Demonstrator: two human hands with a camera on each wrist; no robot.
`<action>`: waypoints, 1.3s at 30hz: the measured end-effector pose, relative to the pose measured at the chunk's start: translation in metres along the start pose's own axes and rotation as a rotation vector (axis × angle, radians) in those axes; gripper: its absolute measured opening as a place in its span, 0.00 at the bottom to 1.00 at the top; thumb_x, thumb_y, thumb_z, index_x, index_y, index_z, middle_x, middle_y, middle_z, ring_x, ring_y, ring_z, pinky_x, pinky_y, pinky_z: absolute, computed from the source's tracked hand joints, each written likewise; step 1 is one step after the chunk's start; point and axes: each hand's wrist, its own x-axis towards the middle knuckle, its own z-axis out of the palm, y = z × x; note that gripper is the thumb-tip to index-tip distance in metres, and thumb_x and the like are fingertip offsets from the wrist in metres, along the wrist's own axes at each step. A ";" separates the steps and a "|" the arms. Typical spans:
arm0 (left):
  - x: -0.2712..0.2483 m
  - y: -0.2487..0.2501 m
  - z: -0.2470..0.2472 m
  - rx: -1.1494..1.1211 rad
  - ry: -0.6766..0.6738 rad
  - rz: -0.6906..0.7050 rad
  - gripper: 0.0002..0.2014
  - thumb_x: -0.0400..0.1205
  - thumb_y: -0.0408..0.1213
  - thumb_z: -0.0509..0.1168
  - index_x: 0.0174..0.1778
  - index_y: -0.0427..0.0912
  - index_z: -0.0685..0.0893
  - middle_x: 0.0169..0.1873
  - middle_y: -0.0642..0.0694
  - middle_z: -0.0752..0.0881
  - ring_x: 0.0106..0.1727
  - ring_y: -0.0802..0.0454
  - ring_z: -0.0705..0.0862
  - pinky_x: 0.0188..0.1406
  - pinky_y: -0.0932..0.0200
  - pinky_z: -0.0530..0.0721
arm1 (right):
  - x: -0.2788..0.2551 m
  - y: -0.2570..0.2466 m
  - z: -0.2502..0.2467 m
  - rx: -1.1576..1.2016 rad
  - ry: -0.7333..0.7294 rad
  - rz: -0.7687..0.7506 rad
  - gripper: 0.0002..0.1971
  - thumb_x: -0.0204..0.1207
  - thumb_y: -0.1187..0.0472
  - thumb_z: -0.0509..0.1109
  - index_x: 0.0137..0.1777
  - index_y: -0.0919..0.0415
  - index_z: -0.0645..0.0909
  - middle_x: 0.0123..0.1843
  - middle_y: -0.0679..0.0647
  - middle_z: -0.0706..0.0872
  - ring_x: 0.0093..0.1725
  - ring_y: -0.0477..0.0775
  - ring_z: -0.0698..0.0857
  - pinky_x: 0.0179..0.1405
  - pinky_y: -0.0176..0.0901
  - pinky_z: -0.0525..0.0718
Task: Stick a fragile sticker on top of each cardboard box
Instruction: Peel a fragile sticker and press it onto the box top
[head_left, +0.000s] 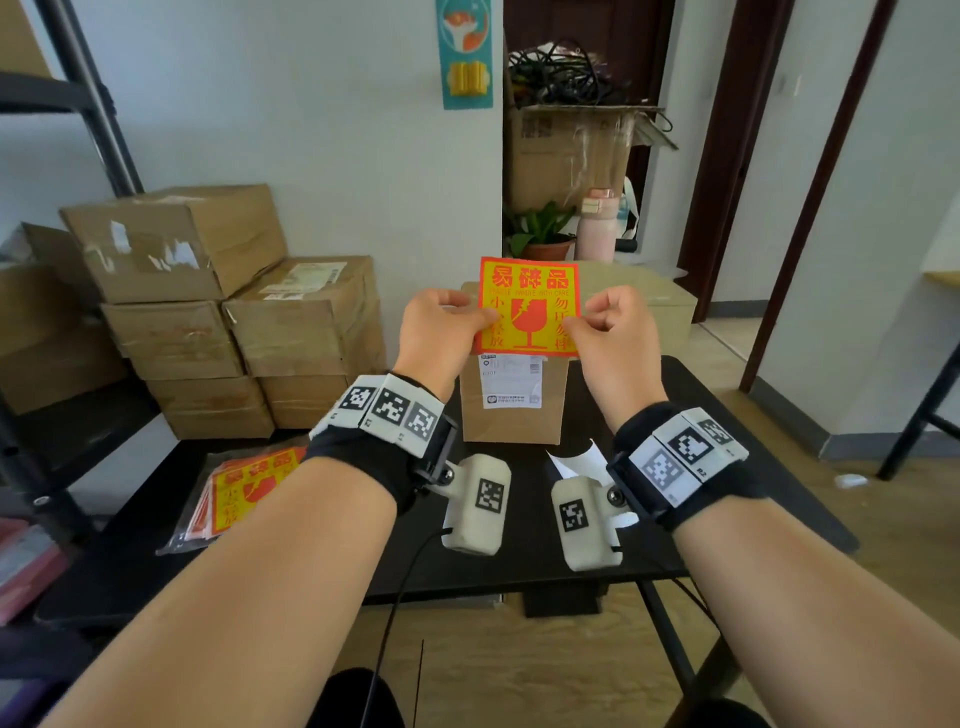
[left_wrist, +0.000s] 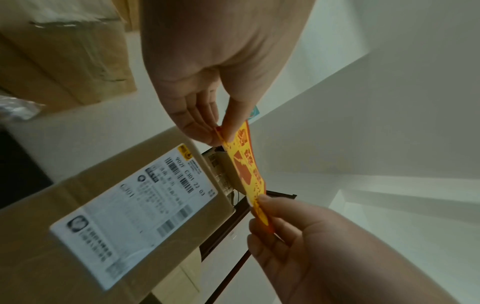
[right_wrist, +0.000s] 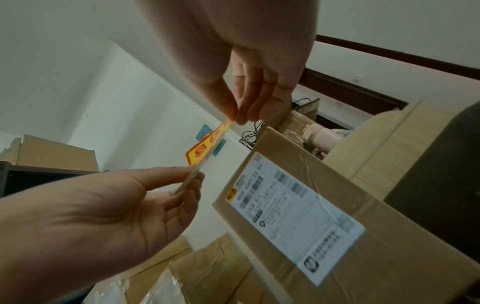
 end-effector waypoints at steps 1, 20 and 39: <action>0.007 0.004 0.001 0.028 0.032 0.025 0.17 0.79 0.36 0.73 0.61 0.41 0.77 0.50 0.44 0.88 0.45 0.51 0.90 0.48 0.53 0.90 | 0.007 -0.002 0.001 0.002 -0.005 -0.003 0.10 0.78 0.62 0.72 0.52 0.54 0.73 0.44 0.48 0.83 0.44 0.43 0.83 0.38 0.33 0.77; 0.071 -0.001 0.009 0.292 0.061 0.060 0.21 0.77 0.41 0.73 0.63 0.42 0.77 0.53 0.45 0.85 0.51 0.49 0.86 0.45 0.52 0.85 | 0.063 0.002 0.035 -0.182 -0.015 -0.021 0.08 0.77 0.64 0.70 0.50 0.54 0.74 0.47 0.51 0.86 0.49 0.50 0.85 0.49 0.47 0.84; 0.071 -0.014 0.014 0.350 0.069 0.144 0.20 0.80 0.41 0.71 0.65 0.43 0.74 0.47 0.49 0.87 0.44 0.53 0.86 0.44 0.58 0.82 | 0.064 0.007 0.035 -0.282 -0.017 -0.085 0.06 0.78 0.61 0.71 0.51 0.54 0.77 0.46 0.50 0.86 0.47 0.50 0.85 0.47 0.47 0.84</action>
